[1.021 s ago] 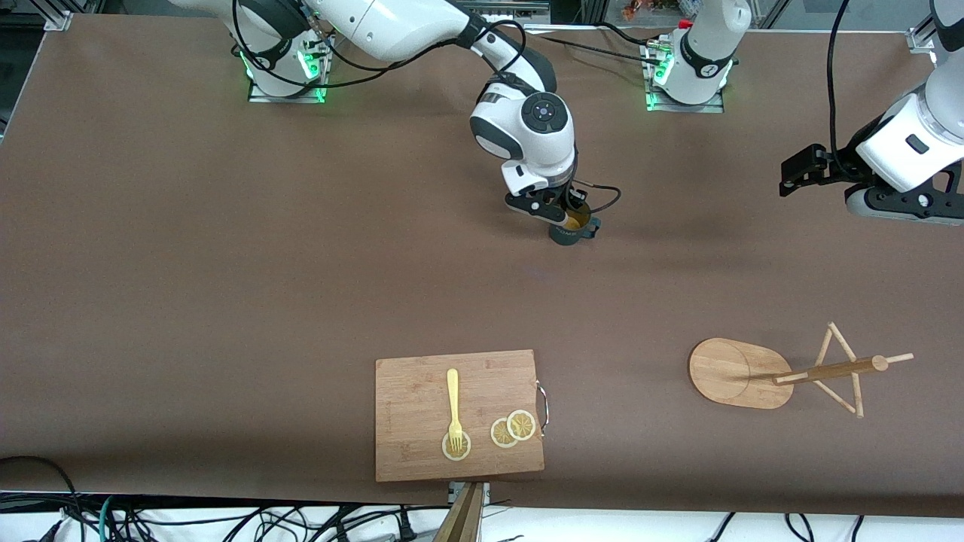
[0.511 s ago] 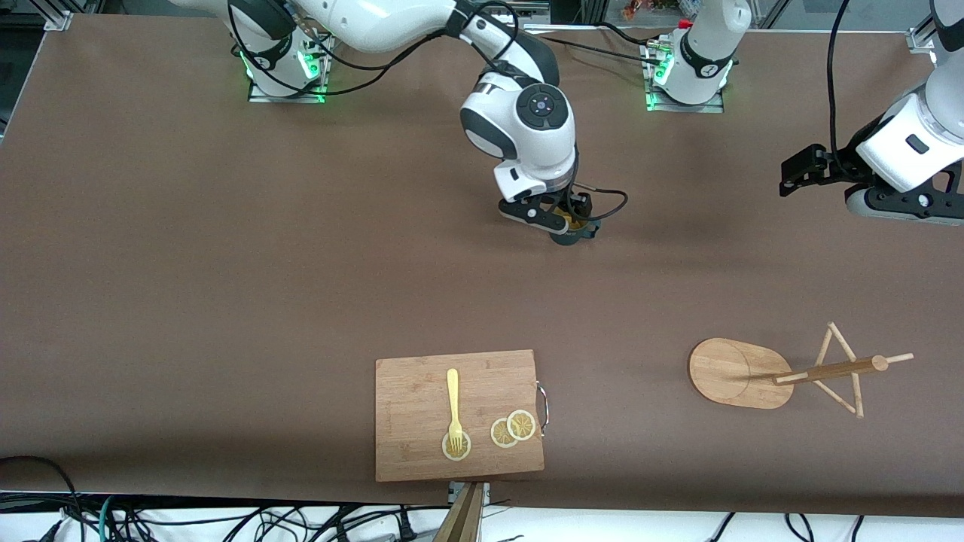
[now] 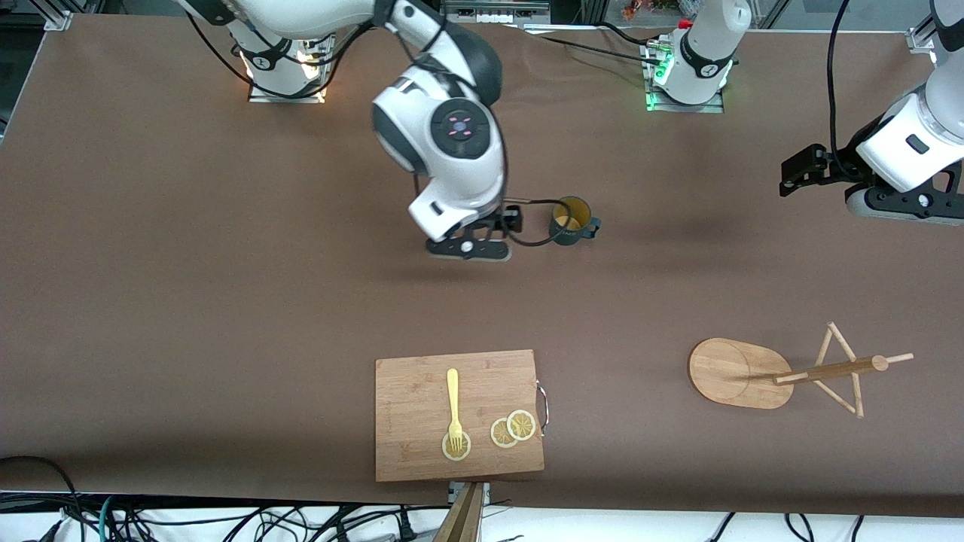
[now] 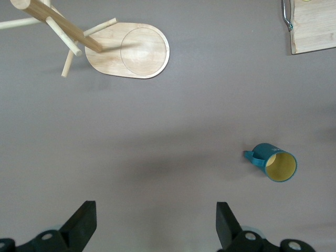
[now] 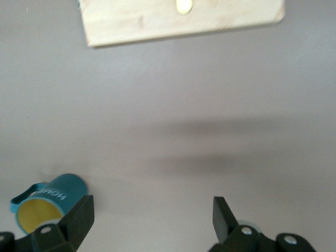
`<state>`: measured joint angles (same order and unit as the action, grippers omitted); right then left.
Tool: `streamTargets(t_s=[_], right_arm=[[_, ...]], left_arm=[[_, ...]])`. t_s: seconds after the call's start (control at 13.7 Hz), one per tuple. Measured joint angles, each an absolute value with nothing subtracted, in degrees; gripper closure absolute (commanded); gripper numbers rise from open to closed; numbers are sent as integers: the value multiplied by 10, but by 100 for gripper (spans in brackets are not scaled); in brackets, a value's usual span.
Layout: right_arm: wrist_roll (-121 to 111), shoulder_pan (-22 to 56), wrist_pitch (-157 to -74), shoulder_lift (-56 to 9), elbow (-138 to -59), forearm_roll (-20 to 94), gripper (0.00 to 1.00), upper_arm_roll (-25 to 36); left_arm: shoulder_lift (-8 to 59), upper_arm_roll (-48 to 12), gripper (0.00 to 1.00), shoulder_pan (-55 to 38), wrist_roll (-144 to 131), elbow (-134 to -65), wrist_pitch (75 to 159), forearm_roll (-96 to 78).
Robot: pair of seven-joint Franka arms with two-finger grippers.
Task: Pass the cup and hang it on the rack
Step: 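Release the mug and withdraw the right gripper while the left gripper approaches, then move the left gripper toward the teal mug's handle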
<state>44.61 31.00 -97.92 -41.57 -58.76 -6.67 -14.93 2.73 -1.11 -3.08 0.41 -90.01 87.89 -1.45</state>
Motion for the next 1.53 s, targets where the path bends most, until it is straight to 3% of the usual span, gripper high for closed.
streamTargets(t_s=[0.51,0.95,1.53], right_arm=[[204,160,-885,-359,-587,-68,0,-148],[53,17,-852,-295,-590,-69,0,-148],[-30,-79,-836,-161,-725,-69,0,-92]], left_arm=[[28,-13,0,-33,5,-900,869,-15],[33,-19,0,-34,76,-902,855,-66],[43,-19,0,-32,391,-977,856,-159]])
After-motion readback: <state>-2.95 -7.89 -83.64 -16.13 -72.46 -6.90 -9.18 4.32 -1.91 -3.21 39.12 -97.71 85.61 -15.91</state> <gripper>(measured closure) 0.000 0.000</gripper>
